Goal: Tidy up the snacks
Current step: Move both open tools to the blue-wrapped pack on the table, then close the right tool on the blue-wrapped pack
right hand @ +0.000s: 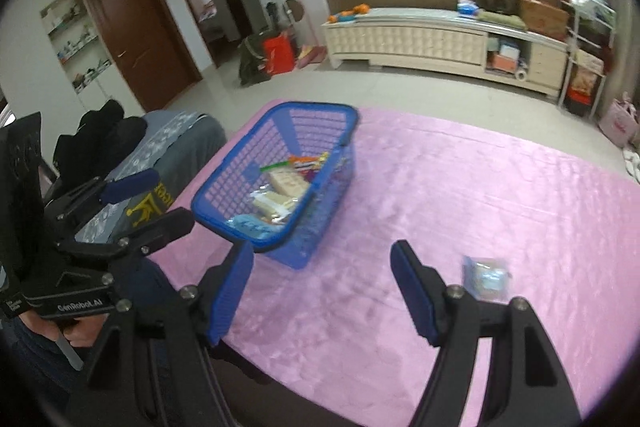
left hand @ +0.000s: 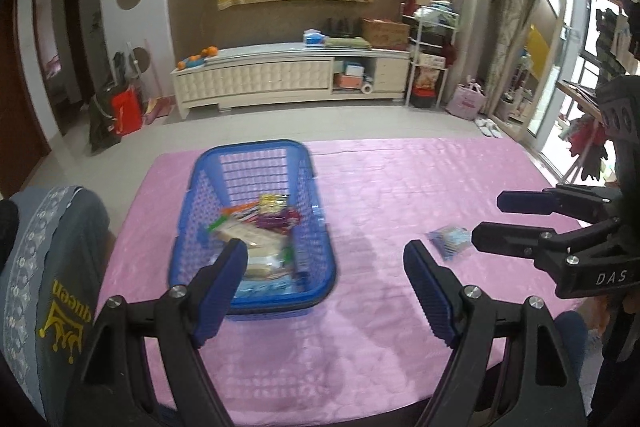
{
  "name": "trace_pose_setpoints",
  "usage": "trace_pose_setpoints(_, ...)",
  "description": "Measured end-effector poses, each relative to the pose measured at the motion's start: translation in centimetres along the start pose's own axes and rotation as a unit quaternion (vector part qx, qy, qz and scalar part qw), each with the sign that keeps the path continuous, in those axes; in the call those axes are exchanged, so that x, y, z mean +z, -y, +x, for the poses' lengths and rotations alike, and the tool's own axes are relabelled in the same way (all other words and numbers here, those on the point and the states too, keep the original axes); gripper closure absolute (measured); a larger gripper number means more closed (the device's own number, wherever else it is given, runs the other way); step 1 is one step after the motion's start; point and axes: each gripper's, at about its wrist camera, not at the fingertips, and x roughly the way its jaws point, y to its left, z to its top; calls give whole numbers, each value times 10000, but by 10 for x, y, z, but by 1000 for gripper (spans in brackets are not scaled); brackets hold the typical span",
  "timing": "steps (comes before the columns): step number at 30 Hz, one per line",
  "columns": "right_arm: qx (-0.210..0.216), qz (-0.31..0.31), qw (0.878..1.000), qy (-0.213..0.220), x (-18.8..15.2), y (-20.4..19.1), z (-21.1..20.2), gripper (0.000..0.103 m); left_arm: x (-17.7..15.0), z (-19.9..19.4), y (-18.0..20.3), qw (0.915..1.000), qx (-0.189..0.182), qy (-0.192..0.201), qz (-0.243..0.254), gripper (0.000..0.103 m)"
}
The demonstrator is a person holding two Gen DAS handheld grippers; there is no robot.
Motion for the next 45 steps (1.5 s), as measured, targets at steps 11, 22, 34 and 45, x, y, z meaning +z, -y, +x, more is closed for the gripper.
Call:
trace_pose_setpoints(11,-509,658,9965,-35,-30,62,1,27,-1,49,45,9988,-308,-339,165,24)
trace_pose_setpoints(22,-646,1212,9890,-550,-58,124,46,27,-13,124,76,9940,-385,-1000,220,24)
trace_pose_setpoints(34,-838,1449,9802,-1058,-71,181,105,27,-16,214,89,9847,-416,-1672,271,24)
trace_pose_setpoints(45,-1143,1125,9808,-1109,-65,191,138,27,-28,262,82,9790,-360,-2002,108,24)
